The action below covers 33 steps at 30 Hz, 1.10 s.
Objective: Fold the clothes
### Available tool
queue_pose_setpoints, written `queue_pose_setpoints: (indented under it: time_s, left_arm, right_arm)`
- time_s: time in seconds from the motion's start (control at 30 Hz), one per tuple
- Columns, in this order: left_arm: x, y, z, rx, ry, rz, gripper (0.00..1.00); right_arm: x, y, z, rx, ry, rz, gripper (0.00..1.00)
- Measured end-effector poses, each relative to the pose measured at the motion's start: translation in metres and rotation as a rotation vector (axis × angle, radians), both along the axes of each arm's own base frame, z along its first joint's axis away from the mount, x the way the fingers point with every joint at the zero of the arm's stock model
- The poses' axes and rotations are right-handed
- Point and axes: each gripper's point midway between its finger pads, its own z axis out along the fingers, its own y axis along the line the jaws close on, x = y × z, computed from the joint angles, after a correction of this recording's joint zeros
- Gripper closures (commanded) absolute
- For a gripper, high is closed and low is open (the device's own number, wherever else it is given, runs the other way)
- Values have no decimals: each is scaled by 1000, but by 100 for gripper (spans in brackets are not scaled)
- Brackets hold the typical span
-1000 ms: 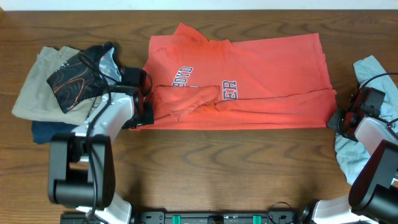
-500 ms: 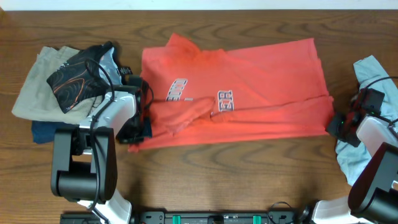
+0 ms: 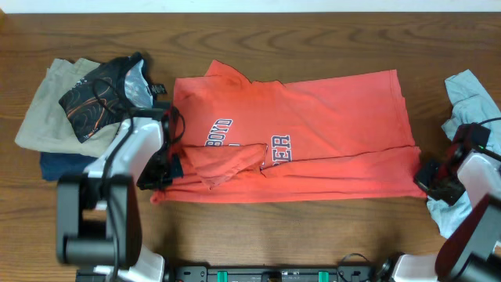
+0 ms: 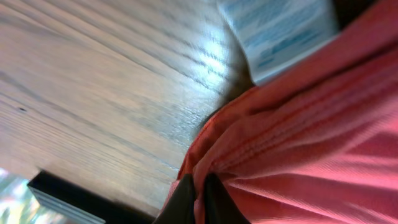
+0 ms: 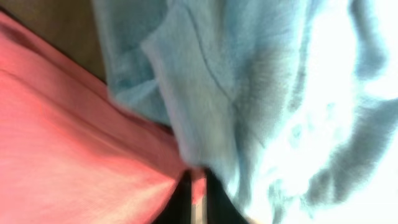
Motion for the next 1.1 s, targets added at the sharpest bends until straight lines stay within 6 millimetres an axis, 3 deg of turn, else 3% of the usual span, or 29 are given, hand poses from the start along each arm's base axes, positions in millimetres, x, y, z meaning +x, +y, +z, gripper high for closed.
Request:
queue_pose_setpoints:
  time_s: [0.03, 0.07, 0.1, 0.23, 0.33, 0.47, 0.7, 0.9, 1.1]
  left_arm:
    - [4, 0, 7, -1, -41, -1, 72]
    - [9, 1, 14, 0, -85, -1, 58]
    - [12, 1, 19, 1, -118, 4, 51]
    - [30, -1, 42, -17, -278, 7, 50]
    - [45, -7, 53, -55, -376, -2, 50]
    - [62, -18, 61, -121, -461, -21, 50]
    - [79, -35, 65, -212, -526, -57, 50]
    - [79, -37, 65, -225, -526, -62, 50]
    - [79, -38, 65, -232, -526, -63, 50]
  right_arm:
    - [8, -2, 11, -8, -44, 0, 69]
    - [18, -3, 23, -16, -99, 1, 71]
    - [29, -6, 37, -27, -156, 7, 76]
    - [75, -8, 93, -57, -419, 72, 88]
    - [84, 1, 104, -28, -477, 131, 89]
    - [88, 29, 89, 55, -434, 250, 89]
    - [84, 77, 32, 205, -254, 439, 92]
    - [97, 85, 1, 228, -227, 486, 92]
    - [124, 76, -1, 175, -317, 500, 90]
